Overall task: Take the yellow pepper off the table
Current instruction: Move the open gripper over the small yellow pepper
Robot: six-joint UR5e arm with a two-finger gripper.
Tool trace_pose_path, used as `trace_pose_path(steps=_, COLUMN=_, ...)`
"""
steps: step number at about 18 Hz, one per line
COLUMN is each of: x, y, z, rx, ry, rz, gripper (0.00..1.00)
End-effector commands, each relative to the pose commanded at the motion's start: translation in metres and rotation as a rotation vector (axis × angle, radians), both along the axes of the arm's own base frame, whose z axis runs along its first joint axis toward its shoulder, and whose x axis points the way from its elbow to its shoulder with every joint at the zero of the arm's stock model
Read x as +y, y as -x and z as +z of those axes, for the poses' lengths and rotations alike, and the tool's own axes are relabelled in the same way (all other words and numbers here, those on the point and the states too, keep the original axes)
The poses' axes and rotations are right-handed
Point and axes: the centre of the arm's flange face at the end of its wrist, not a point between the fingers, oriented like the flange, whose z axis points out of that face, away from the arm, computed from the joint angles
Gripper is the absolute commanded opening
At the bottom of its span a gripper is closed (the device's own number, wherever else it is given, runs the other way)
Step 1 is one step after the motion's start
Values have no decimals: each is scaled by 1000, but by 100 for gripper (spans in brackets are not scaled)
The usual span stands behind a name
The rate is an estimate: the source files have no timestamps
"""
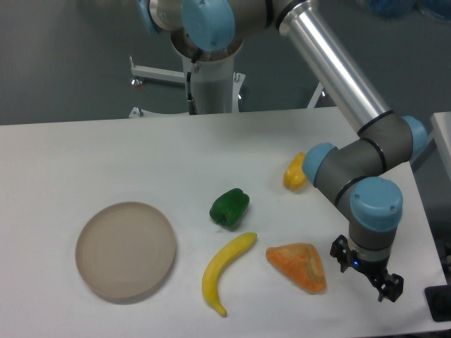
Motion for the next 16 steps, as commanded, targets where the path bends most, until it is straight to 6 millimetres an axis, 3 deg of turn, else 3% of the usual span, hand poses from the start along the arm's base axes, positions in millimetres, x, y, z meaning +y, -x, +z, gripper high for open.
trace_pose_path(steps=8, x=-67, y=-49, z=42, rx=-147, ry=135, rz=75, gripper=100)
trace_pose_path(steps=16, x=-120, y=-96, z=30, rx=-244, ry=242, rz=77, gripper=100)
